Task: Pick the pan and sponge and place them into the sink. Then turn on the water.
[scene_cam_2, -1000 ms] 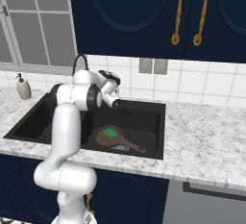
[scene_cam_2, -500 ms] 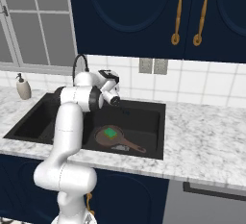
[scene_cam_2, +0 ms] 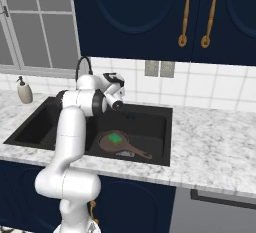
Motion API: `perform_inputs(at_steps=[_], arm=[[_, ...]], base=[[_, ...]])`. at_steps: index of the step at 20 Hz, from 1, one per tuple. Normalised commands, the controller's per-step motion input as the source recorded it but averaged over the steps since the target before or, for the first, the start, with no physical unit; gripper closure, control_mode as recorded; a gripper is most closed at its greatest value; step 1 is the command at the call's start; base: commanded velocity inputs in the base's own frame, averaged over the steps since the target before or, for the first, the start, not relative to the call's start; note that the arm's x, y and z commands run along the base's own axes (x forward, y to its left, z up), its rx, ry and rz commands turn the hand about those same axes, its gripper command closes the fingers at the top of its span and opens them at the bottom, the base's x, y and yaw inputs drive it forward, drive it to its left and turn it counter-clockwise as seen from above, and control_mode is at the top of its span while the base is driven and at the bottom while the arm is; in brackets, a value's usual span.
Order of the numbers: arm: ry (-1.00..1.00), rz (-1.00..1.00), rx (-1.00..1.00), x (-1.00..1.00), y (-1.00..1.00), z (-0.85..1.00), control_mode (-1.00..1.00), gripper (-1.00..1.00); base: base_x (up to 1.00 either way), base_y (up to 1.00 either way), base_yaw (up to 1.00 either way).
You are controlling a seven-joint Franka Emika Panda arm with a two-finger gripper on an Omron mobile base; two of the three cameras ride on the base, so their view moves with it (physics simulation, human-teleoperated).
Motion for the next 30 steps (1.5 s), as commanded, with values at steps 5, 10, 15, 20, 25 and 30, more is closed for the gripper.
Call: perform_inputs(at_steps=[5,10,15,20,25,30], arm=[[0.00,-0.02,0.00,0.00,-1.00,-0.56,-1.00,1.00],[0.00,0.00,0.00,0.00,-1.00,-0.66,-1.00,1.00],[0.00,0.00,0.00,-0.05,-1.00,-0.80,-1.00,1.00],[0.02,0.00,0.00,-0.11,-1.00,-0.99,-1.00,1.00],[0.08,0.00,-0.02,-0.16,-1.00,-1.00,-1.00,1.00],[0.07,0.00,-0.03,-0.26,-1.00,-1.00,-1.00,1.00]], base=[[0.00,0.00,0.00],[0.00,0.00,0.00],[0.00,0.00,0.00],[0.00,0.00,0.00],[0.00,0.00,0.00],[0.00,0.00,0.00]])
